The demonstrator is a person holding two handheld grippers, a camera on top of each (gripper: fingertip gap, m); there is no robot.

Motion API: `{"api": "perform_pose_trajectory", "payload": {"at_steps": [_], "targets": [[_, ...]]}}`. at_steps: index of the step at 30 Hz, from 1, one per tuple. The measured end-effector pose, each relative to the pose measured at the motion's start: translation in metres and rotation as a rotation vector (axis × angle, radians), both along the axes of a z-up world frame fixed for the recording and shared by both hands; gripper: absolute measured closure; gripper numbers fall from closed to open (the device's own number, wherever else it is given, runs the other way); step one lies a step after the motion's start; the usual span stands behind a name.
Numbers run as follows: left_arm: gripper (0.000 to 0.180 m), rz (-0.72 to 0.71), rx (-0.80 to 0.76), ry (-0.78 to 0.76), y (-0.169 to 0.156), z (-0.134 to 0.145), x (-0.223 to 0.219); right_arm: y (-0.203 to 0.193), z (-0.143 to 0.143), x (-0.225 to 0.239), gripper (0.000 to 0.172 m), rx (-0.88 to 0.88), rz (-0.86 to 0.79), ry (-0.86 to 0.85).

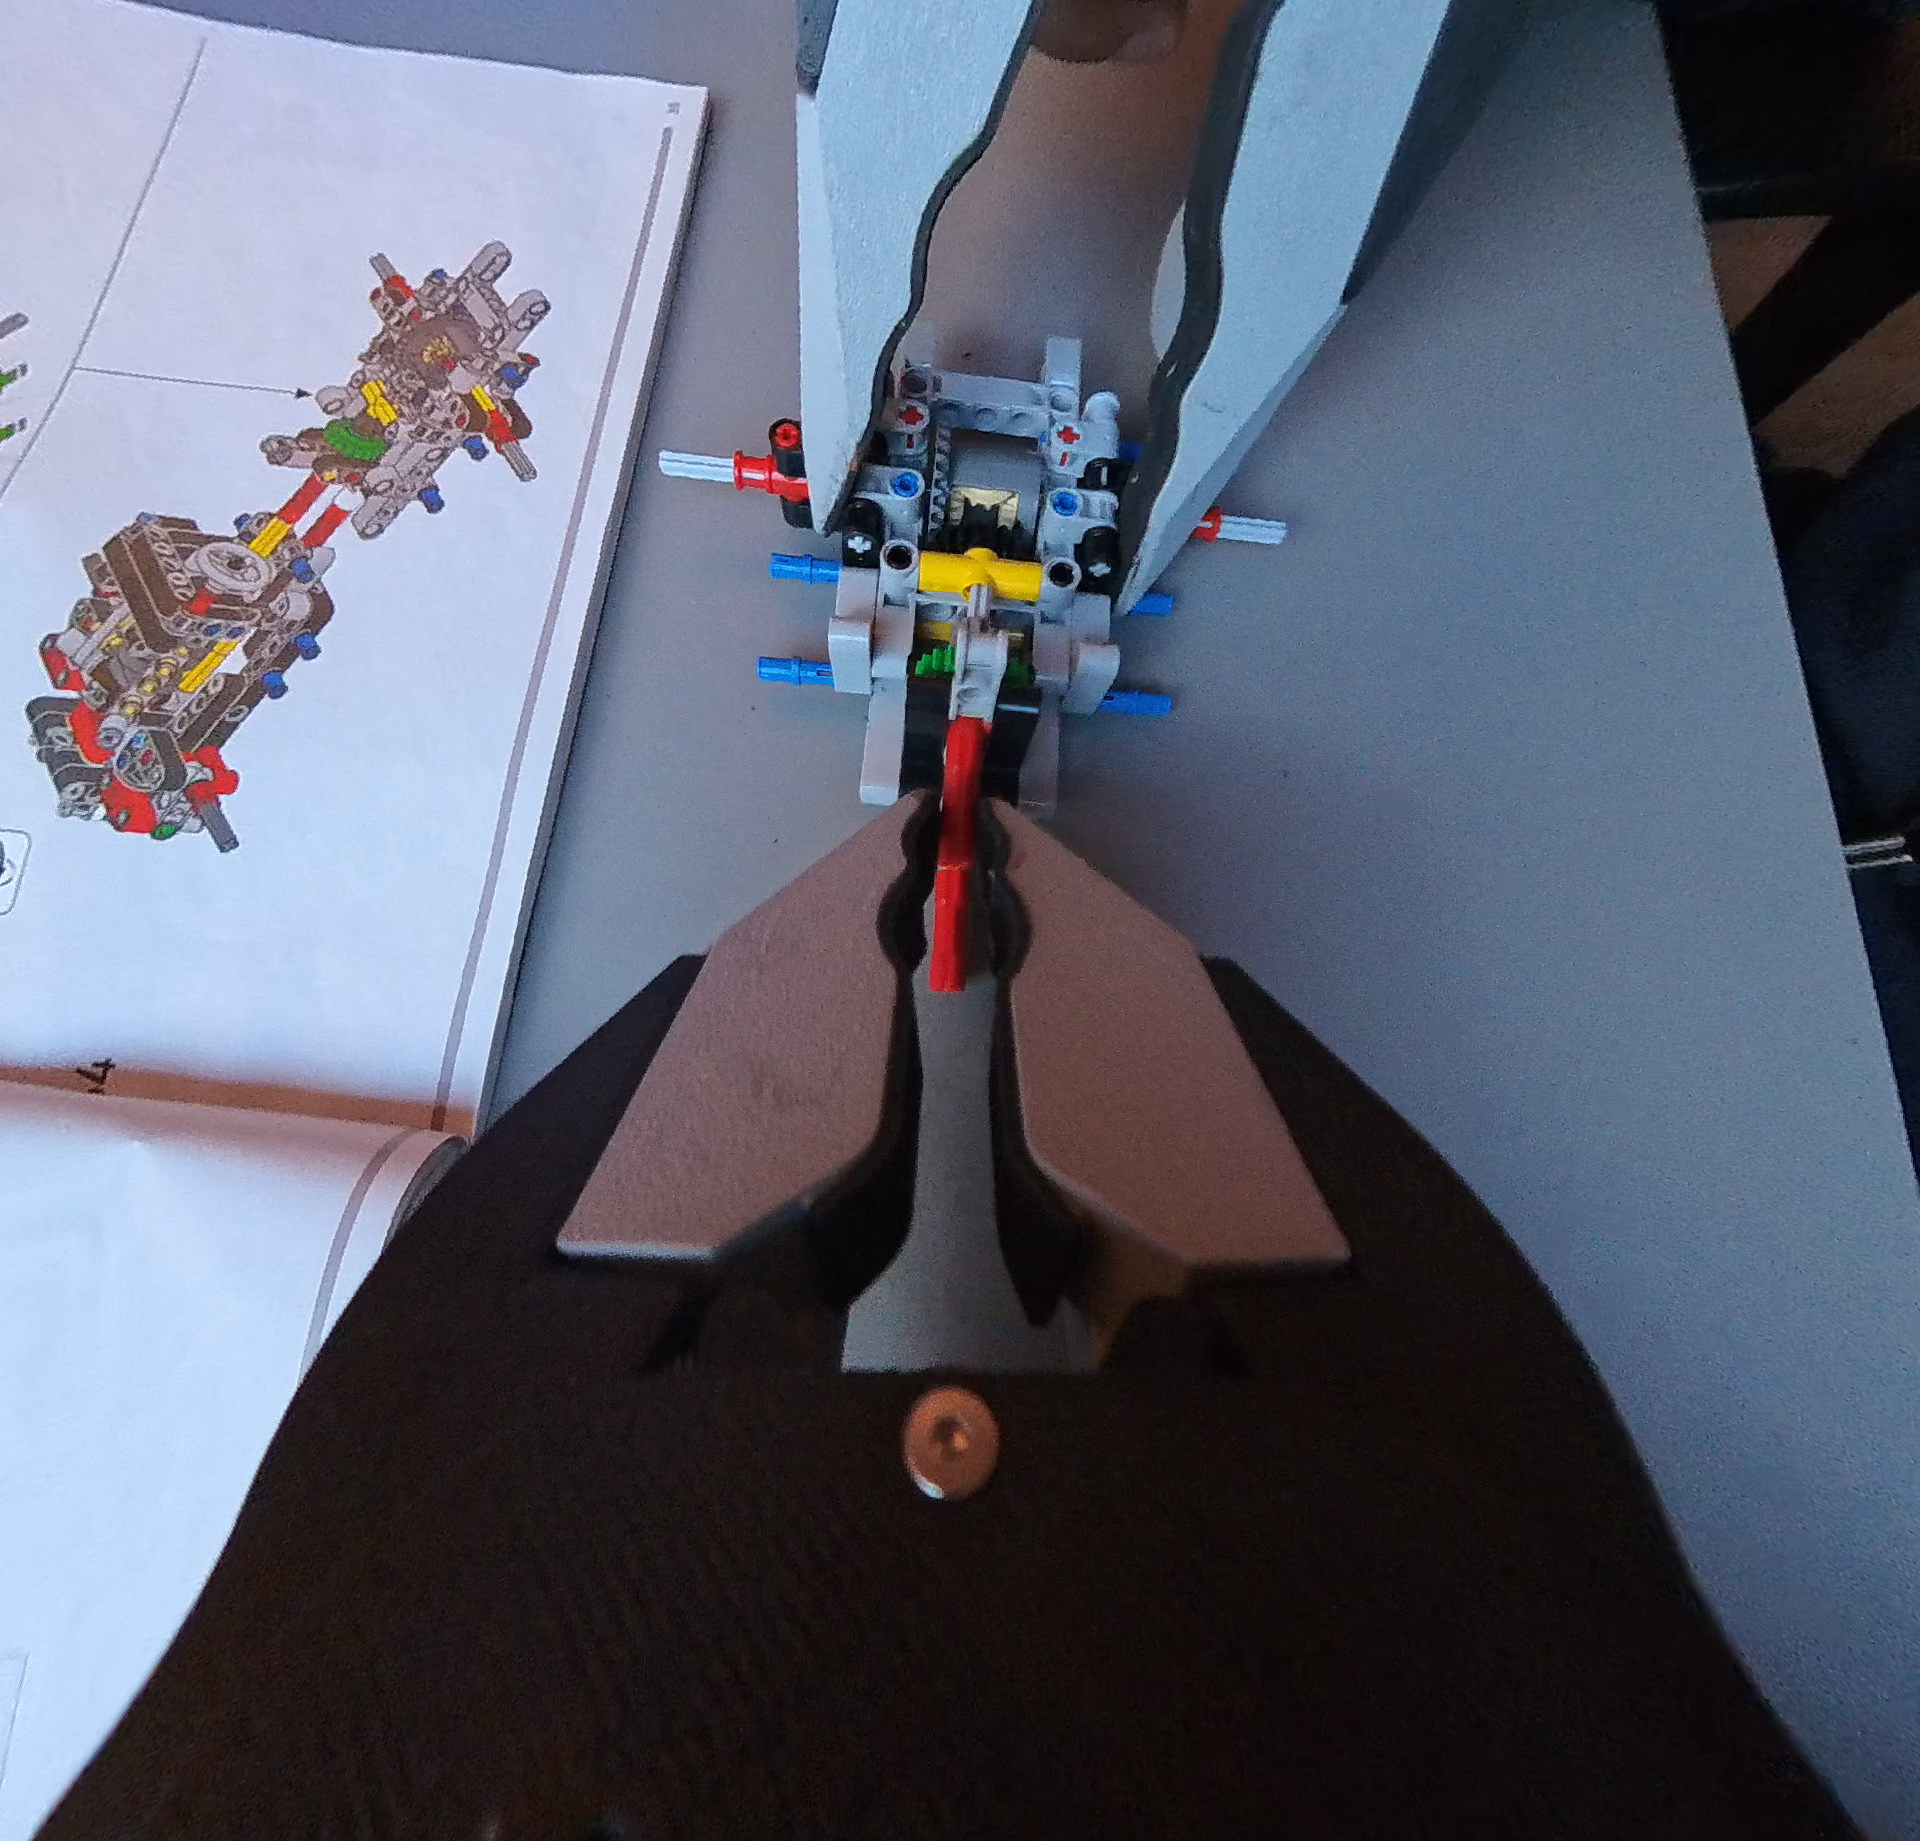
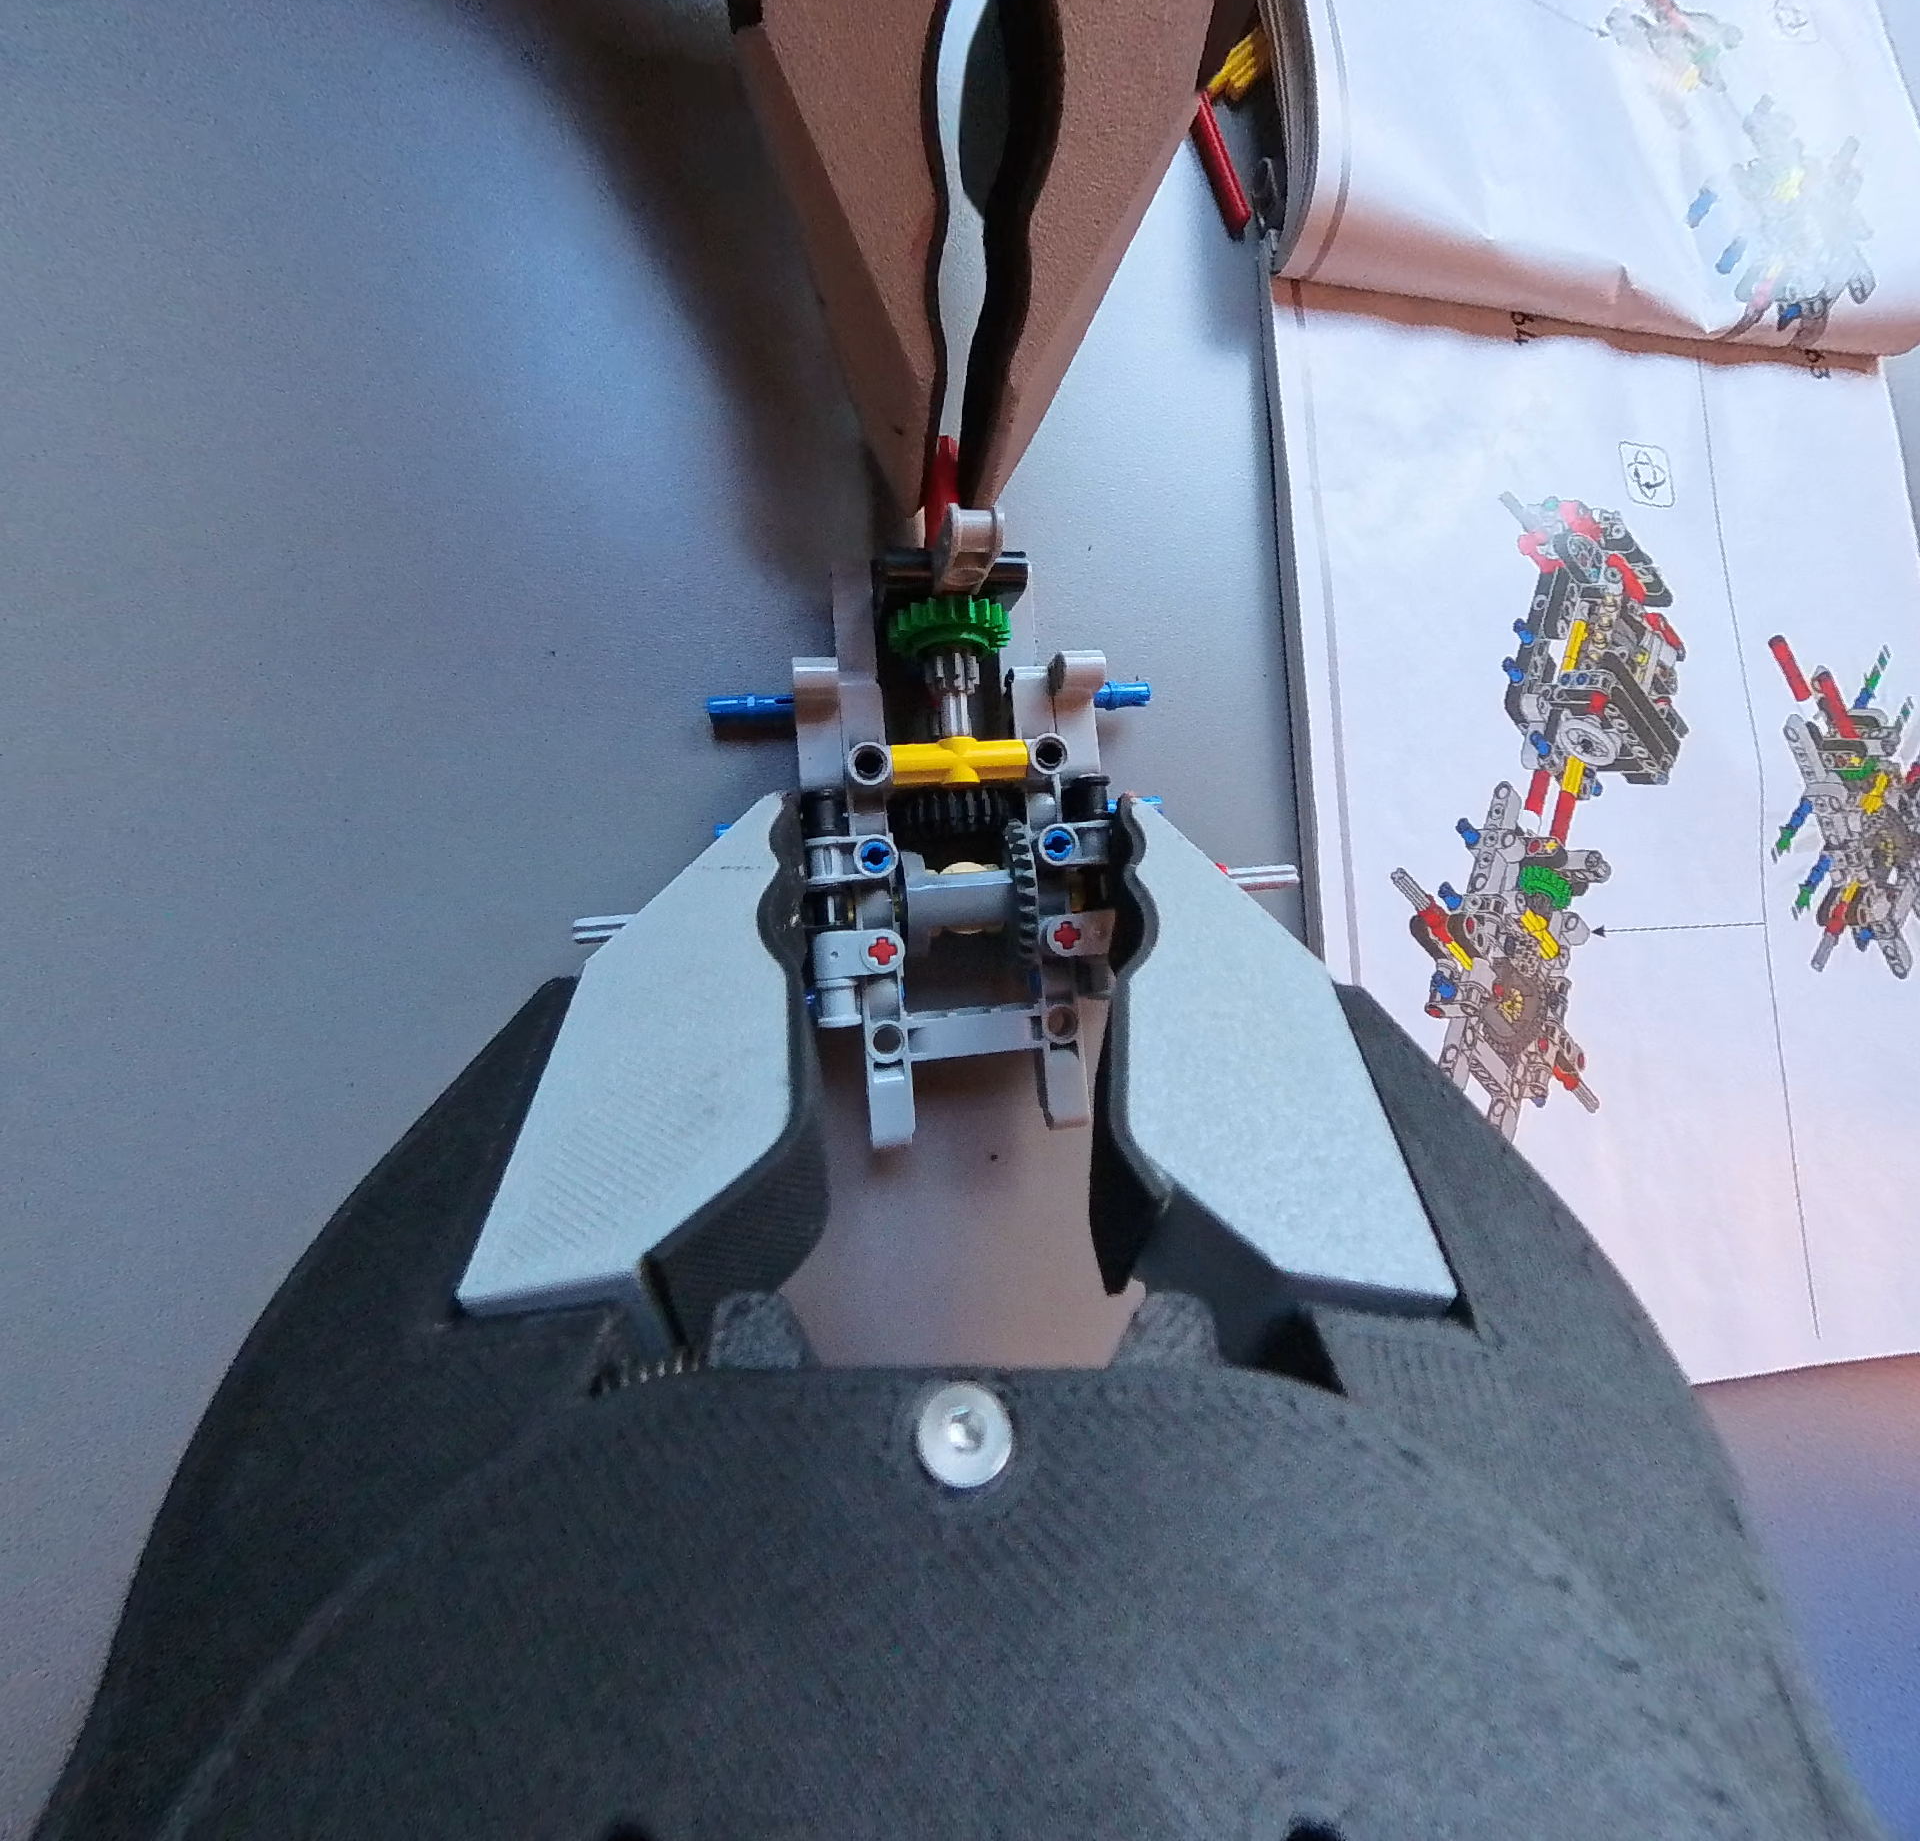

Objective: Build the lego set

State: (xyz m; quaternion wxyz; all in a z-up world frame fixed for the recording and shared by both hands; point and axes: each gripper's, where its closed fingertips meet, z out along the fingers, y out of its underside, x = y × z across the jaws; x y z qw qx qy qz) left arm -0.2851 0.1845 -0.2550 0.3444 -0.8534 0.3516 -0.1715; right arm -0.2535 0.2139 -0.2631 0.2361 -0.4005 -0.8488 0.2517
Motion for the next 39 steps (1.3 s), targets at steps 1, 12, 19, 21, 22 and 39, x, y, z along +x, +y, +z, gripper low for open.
{"api": "perform_pose_trajectory", "payload": {"at_steps": [1, 12, 19, 21, 22, 39], "targets": [[0.178, 0.009, -0.005, 0.012, 0.000, 0.000, 0.000, 0.000, 0.000, 0.000, 0.116, -0.002, 0.000, 0.002], [0.178, 0.061, -0.158, 0.023, -0.002, -0.002, 0.000, -0.001, 0.000, -0.001, 0.116, 0.035, 0.013, 0.011], [0.178, 0.072, -0.208, 0.010, -0.002, -0.002, -0.001, -0.001, 0.000, -0.002, 0.116, 0.031, 0.008, 0.012], [0.178, 0.073, -0.194, 0.055, -0.001, -0.001, -0.002, 0.000, 0.000, -0.002, 0.115, 0.028, -0.002, 0.006], [0.178, 0.075, -0.183, 0.075, 0.001, -0.001, -0.002, 0.002, 0.000, -0.003, 0.115, 0.033, -0.008, 0.007], [0.178, 0.064, -0.110, 0.102, 0.004, -0.002, -0.007, 0.001, 0.012, -0.002, 0.117, -0.106, 0.017, 0.080]]}}
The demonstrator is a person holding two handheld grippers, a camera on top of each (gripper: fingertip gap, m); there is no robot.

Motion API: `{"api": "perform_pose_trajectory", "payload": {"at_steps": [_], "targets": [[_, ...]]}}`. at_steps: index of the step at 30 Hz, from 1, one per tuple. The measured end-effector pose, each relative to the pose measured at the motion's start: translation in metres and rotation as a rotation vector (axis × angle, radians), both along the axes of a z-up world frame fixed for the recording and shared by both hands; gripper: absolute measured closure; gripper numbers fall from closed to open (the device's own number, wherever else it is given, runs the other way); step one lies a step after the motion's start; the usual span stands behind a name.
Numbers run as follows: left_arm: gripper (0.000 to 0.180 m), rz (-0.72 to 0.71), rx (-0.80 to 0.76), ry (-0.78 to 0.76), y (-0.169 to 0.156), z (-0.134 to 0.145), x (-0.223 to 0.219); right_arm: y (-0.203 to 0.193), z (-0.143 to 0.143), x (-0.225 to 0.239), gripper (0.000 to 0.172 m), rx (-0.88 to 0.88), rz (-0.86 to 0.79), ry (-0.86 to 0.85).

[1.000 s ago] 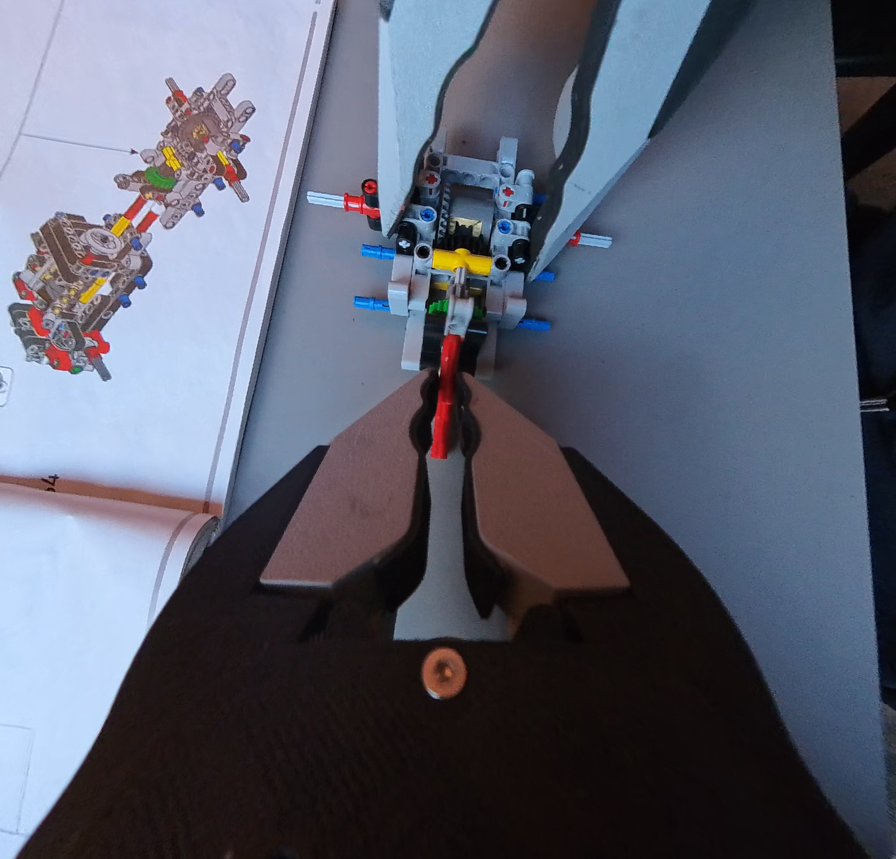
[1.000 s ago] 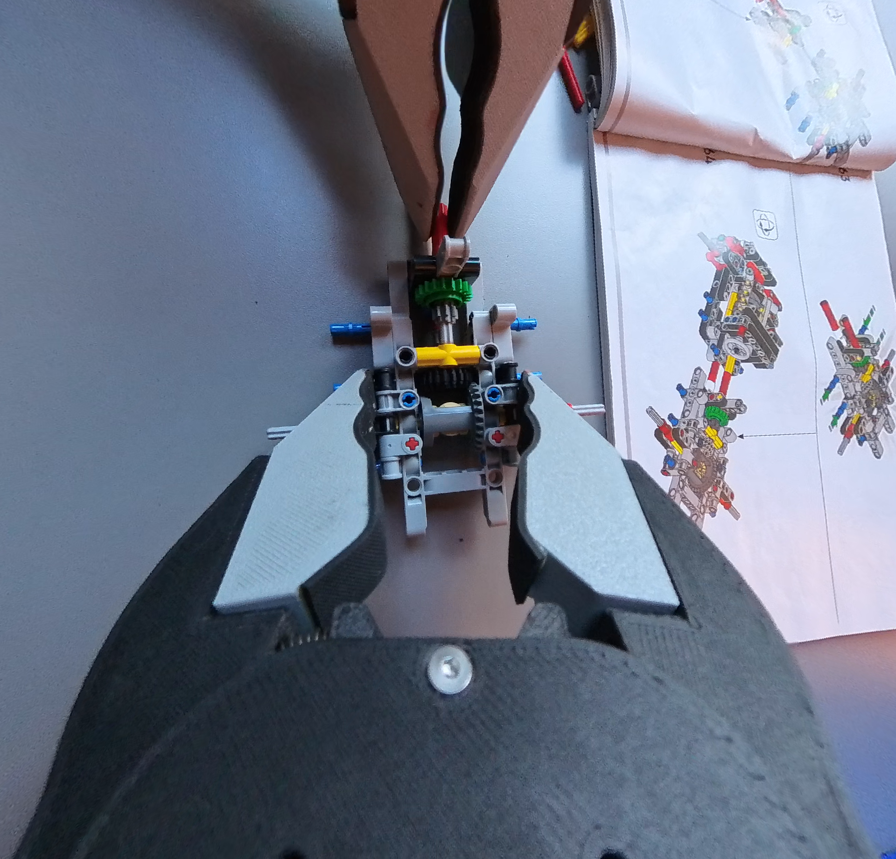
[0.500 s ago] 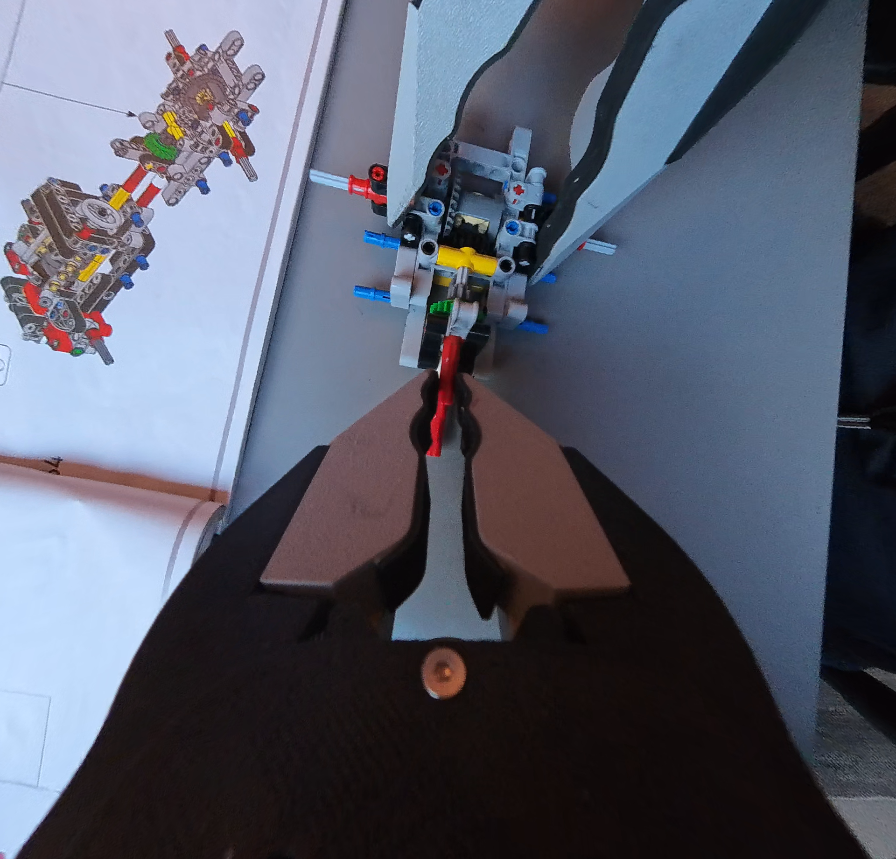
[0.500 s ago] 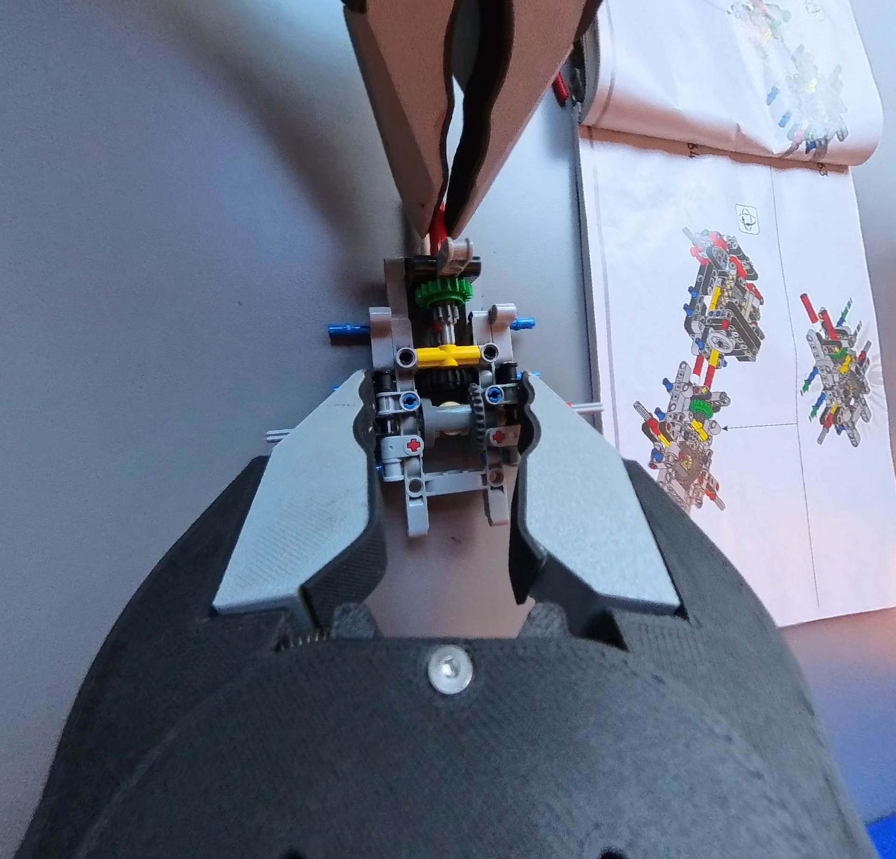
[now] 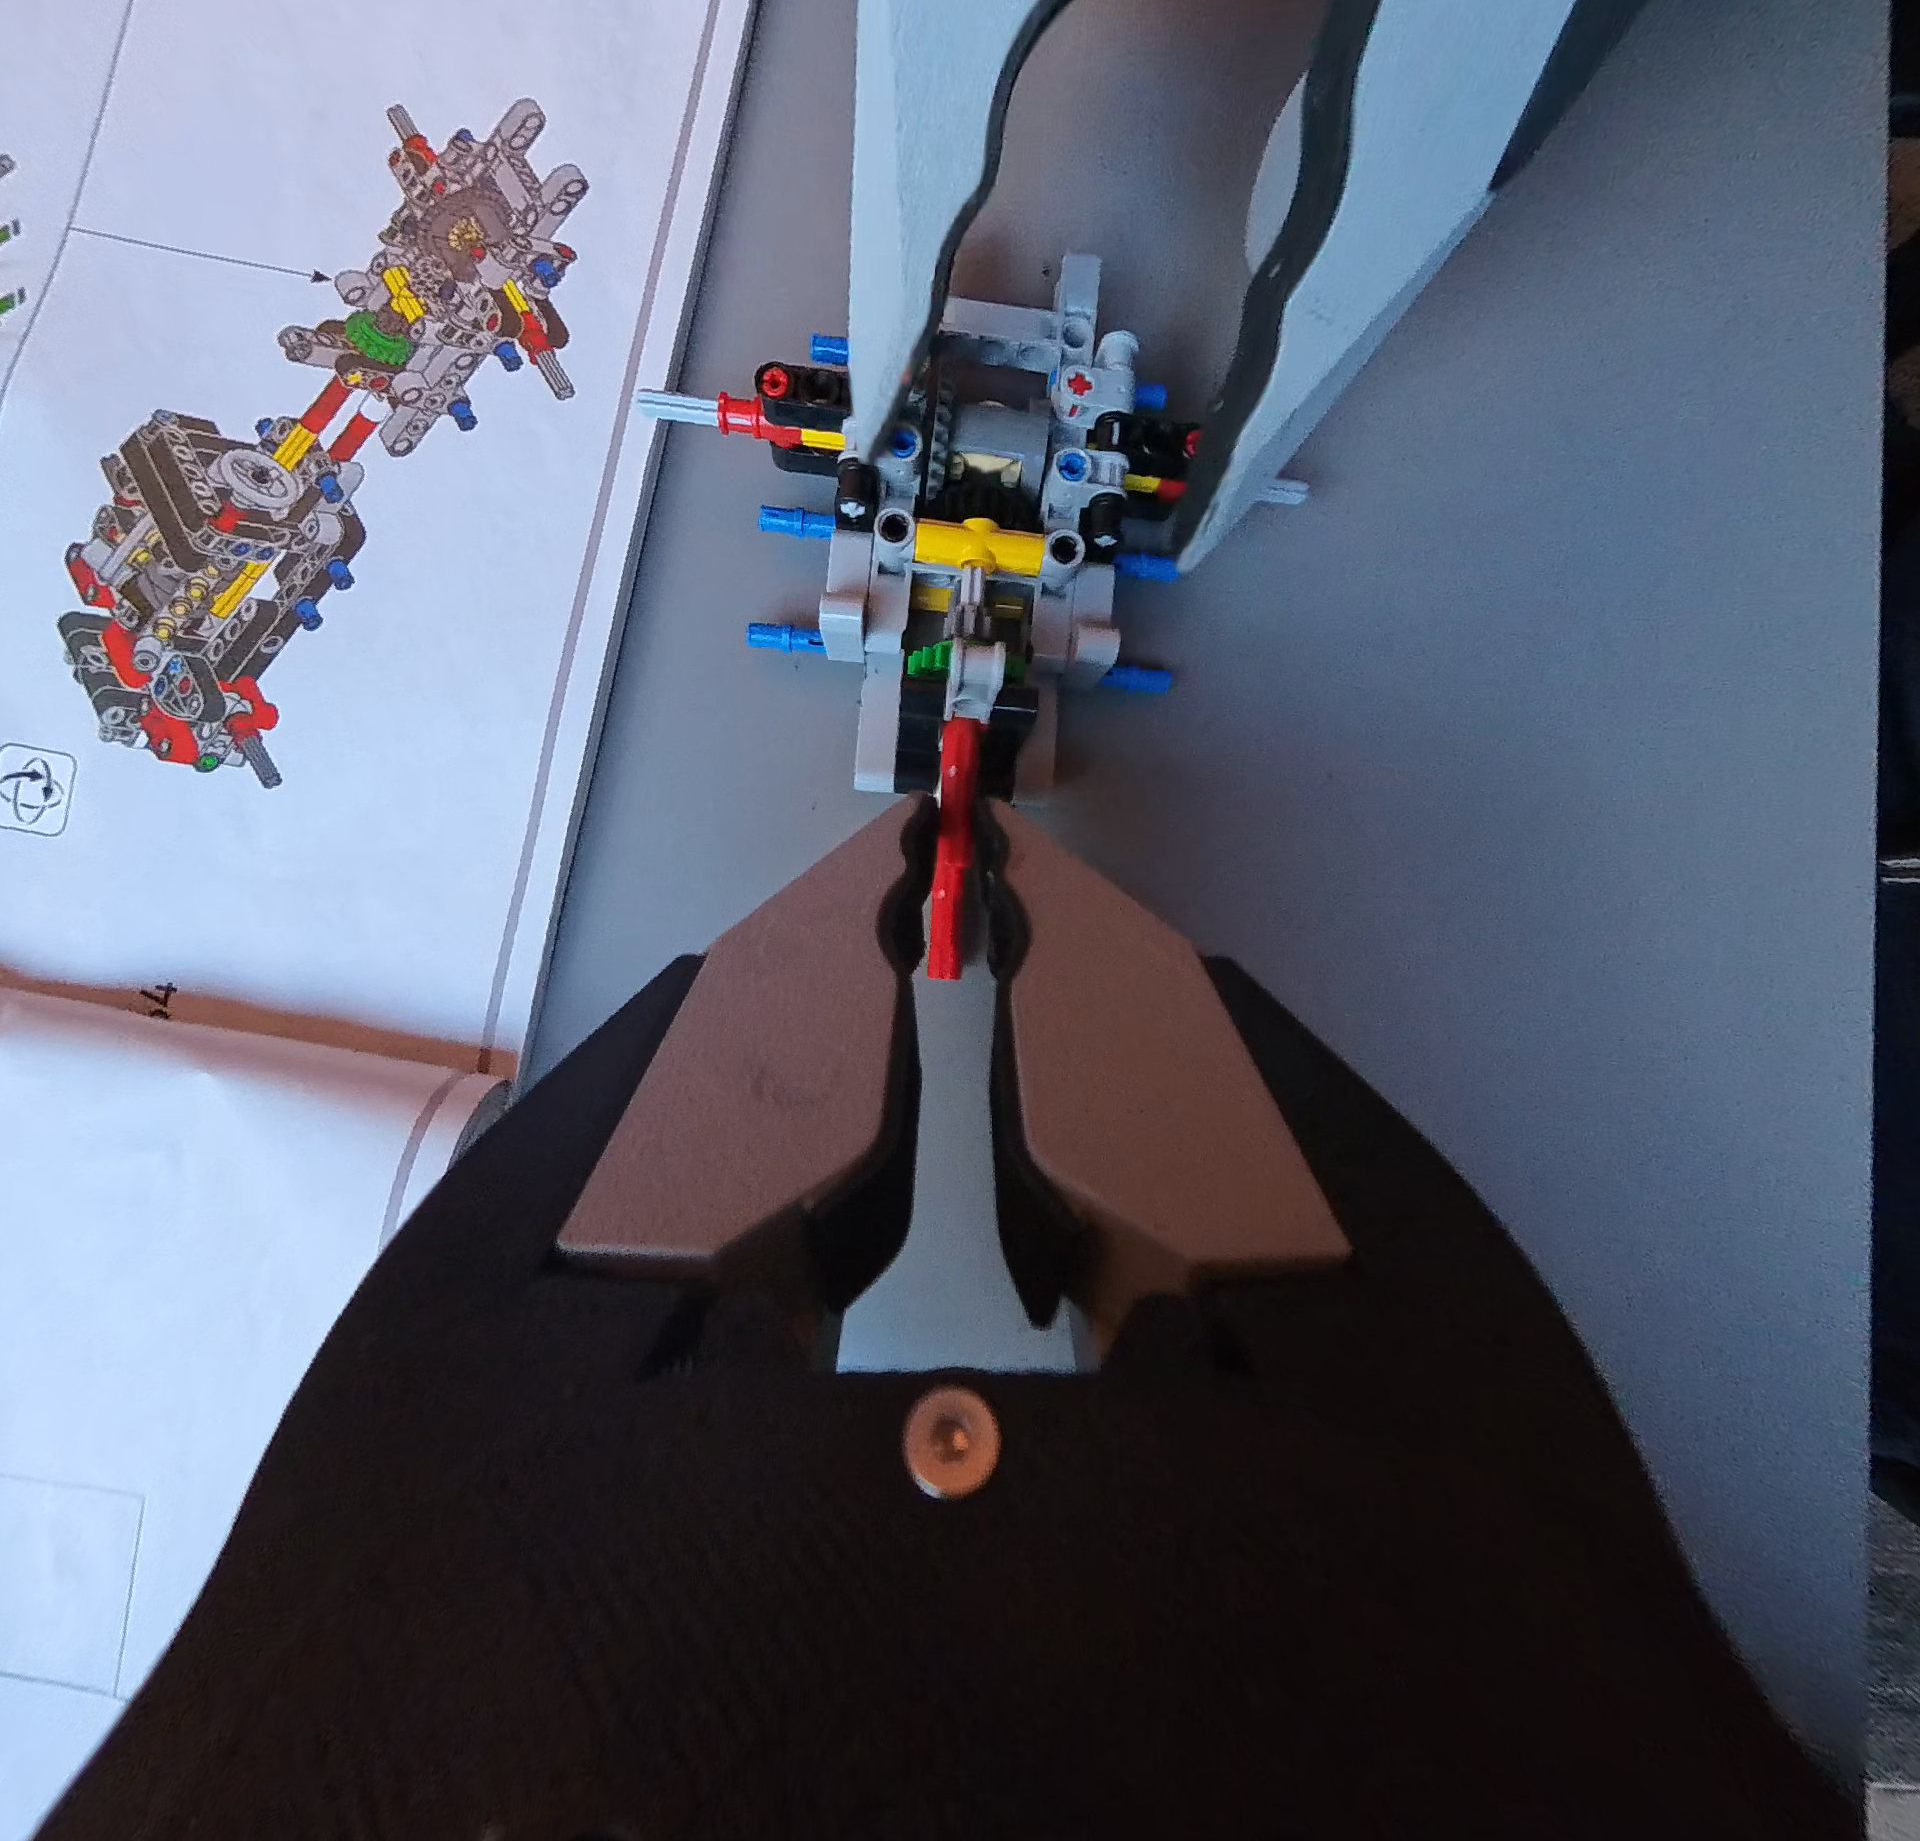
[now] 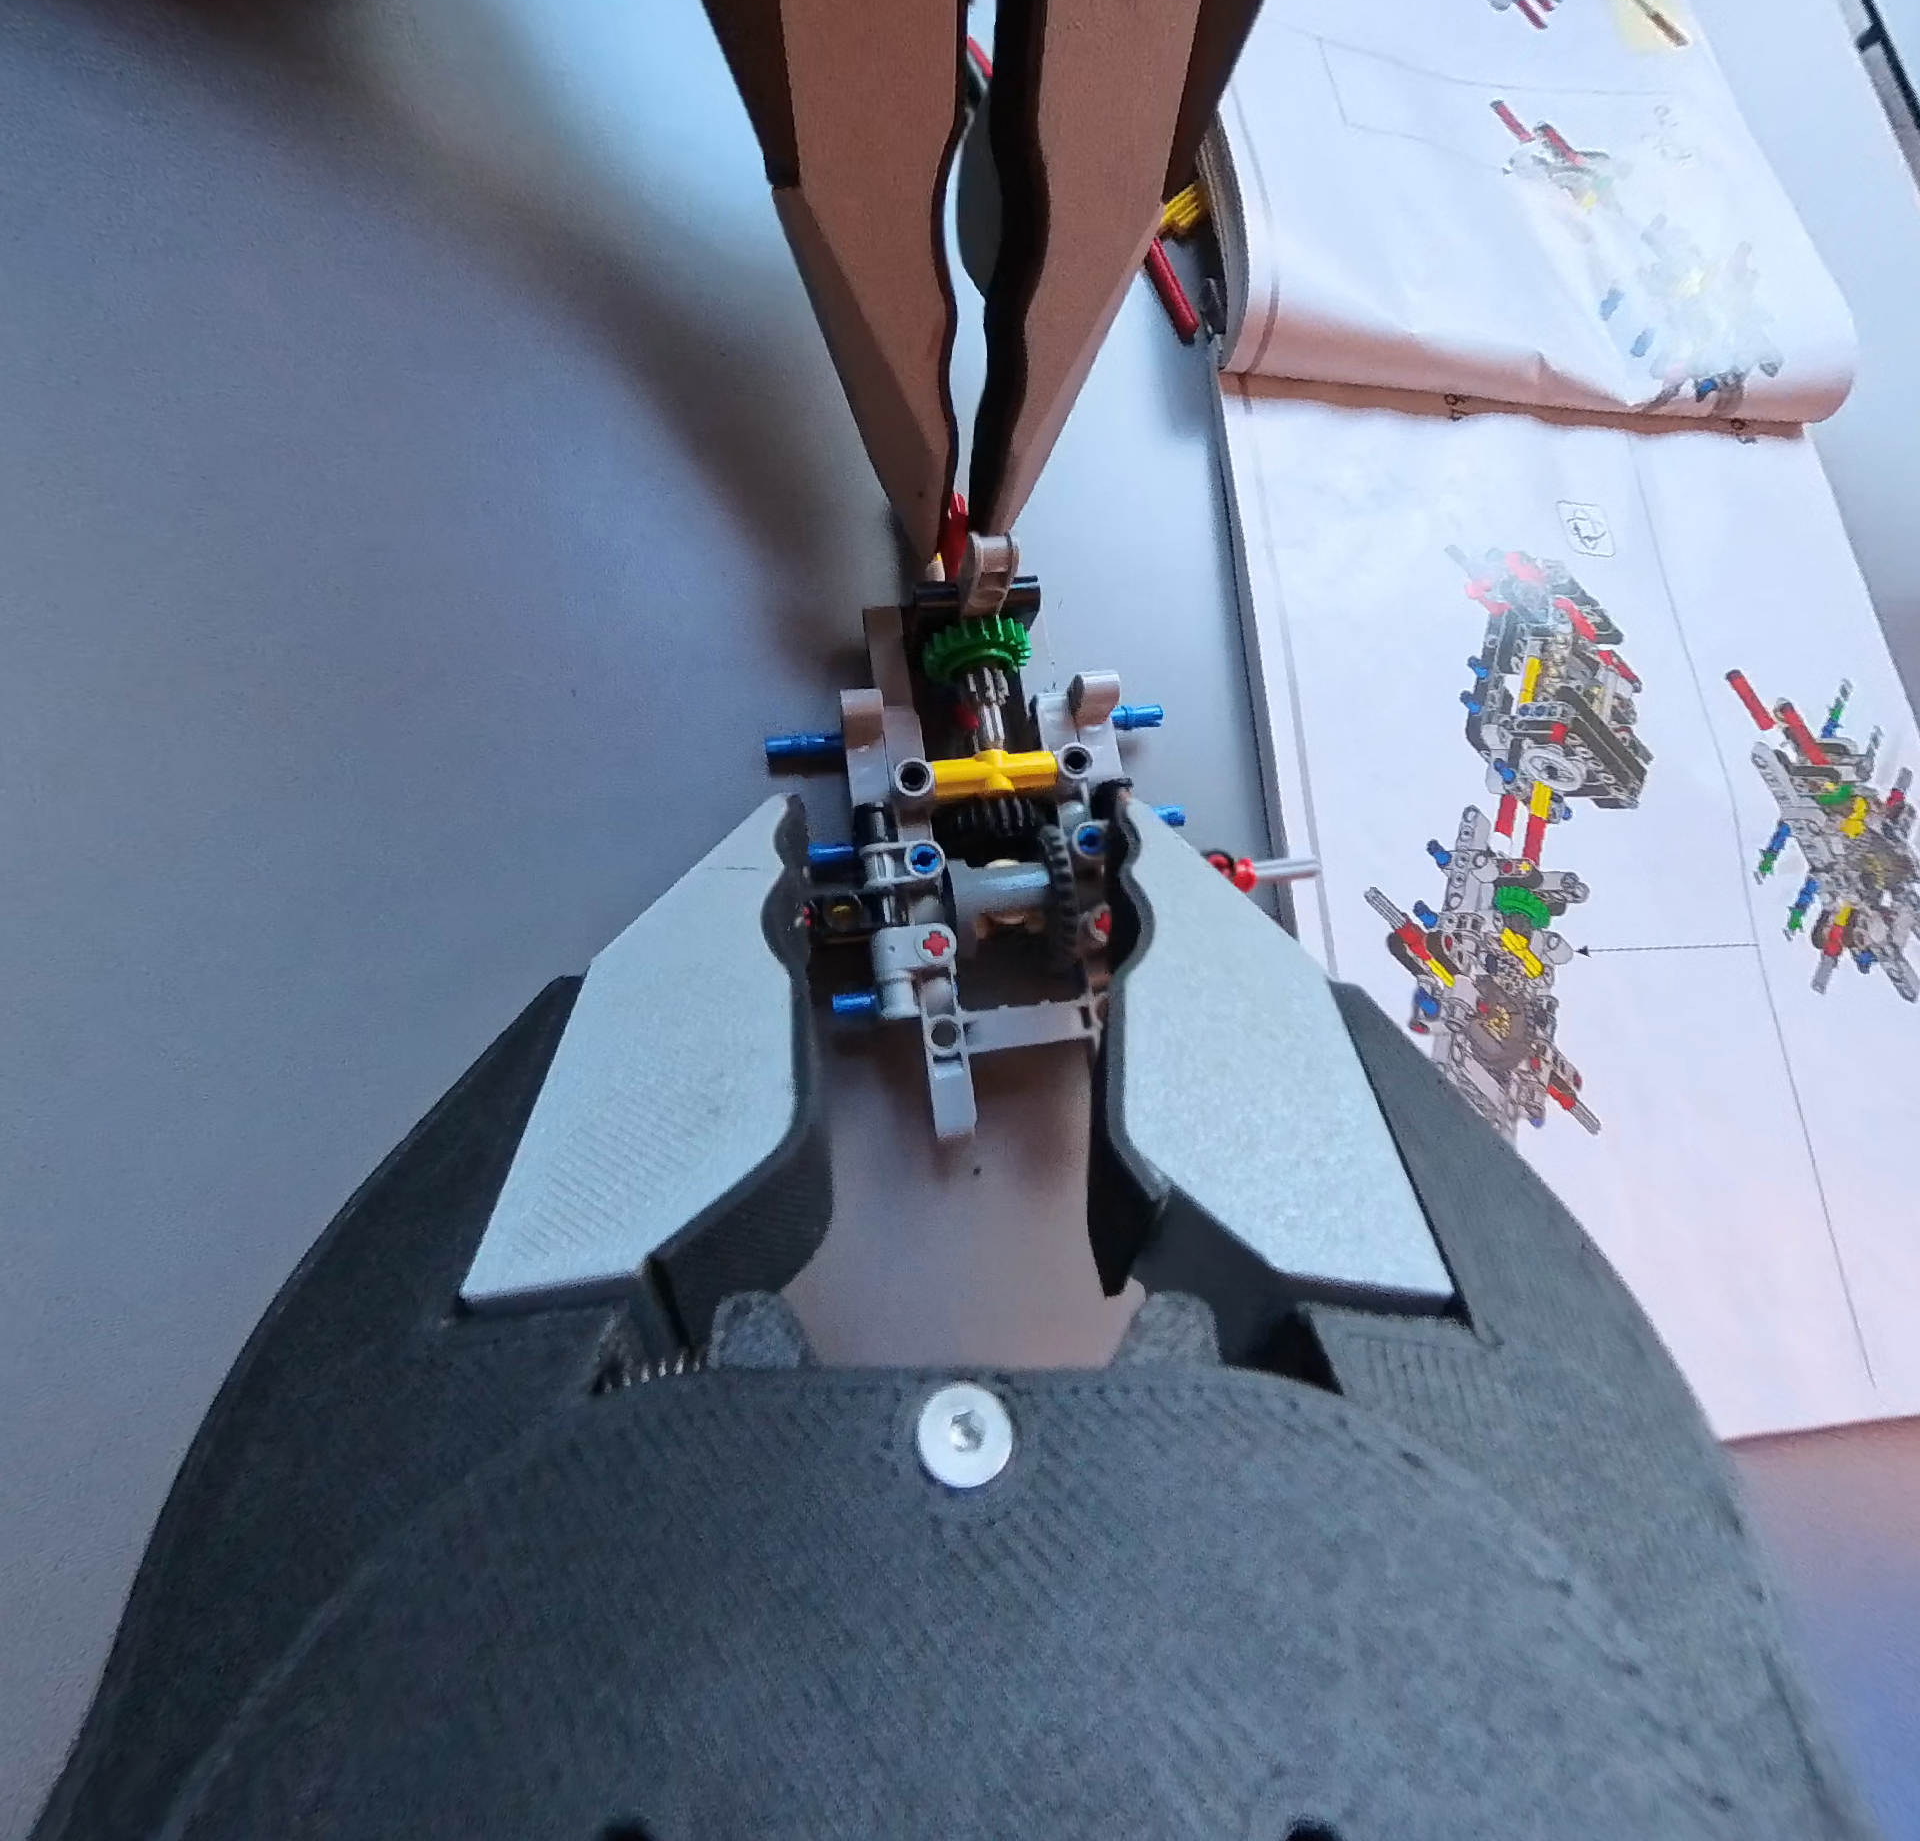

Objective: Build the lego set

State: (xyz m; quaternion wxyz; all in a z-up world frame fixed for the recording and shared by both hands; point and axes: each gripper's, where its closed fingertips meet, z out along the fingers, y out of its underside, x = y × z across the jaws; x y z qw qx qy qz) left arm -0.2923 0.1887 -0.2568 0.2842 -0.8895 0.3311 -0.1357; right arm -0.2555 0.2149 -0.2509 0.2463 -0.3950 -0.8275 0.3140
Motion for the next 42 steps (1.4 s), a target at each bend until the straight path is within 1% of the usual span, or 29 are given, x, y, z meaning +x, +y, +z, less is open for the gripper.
{"api": "perform_pose_trajectory", "payload": {"at_steps": [3, 6, 9, 12, 14, 18, 22, 24, 29, 35, 37, 38, 40, 42], "targets": [[0.178, -0.002, 0.008, -0.013, 0.000, 0.000, 0.001, 0.000, -0.003, -0.008, 0.113, 0.019, -0.015, 0.013], [0.178, -0.005, 0.007, -0.046, -0.001, 0.000, 0.003, 0.002, -0.007, -0.010, 0.113, 0.027, -0.021, -0.004], [0.172, -0.014, 0.009, -0.091, -0.002, 0.003, 0.007, 0.001, -0.008, -0.011, 0.115, 0.018, -0.017, -0.004], [0.170, -0.016, 0.022, -0.088, 0.000, 0.003, 0.007, -0.002, -0.007, -0.012, 0.115, -0.005, -0.005, -0.010], [0.178, -0.029, 0.018, -0.078, -0.002, 0.000, 0.008, -0.003, -0.007, -0.012, 0.115, -0.003, 0.002, -0.008], [0.178, -0.036, 0.026, -0.030, -0.002, 0.000, 0.008, -0.004, -0.007, -0.011, 0.115, -0.012, 0.013, -0.003], [0.178, -0.059, 0.024, 0.070, -0.002, -0.001, 0.007, -0.004, -0.008, -0.011, 0.116, -0.010, 0.025, -0.003], [0.178, -0.067, 0.002, 0.102, -0.002, -0.001, 0.007, -0.005, -0.008, -0.011, 0.117, 0.007, 0.030, -0.006], [0.179, -0.069, -0.080, 0.123, -0.002, -0.001, 0.006, -0.005, -0.008, -0.011, 0.117, 0.022, 0.028, -0.006], [0.178, -0.072, -0.184, 0.232, -0.003, -0.002, 0.005, -0.004, -0.008, -0.011, 0.117, 0.077, 0.021, 0.008], [0.178, -0.068, -0.200, 0.228, -0.002, -0.002, 0.006, -0.004, -0.007, -0.010, 0.117, 0.095, 0.022, 0.029], [0.178, -0.064, -0.206, 0.222, -0.002, -0.002, 0.006, -0.005, -0.005, -0.008, 0.119, 0.097, 0.034, 0.047], [0.178, -0.054, -0.209, 0.204, -0.001, -0.002, 0.006, -0.014, 0.006, -0.003, 0.137, 0.070, 0.096, 0.111], [0.178, -0.046, -0.207, 0.184, -0.001, -0.002, 0.005, -0.018, 0.014, 0.001, 0.147, 0.075, 0.125, 0.166]]}}
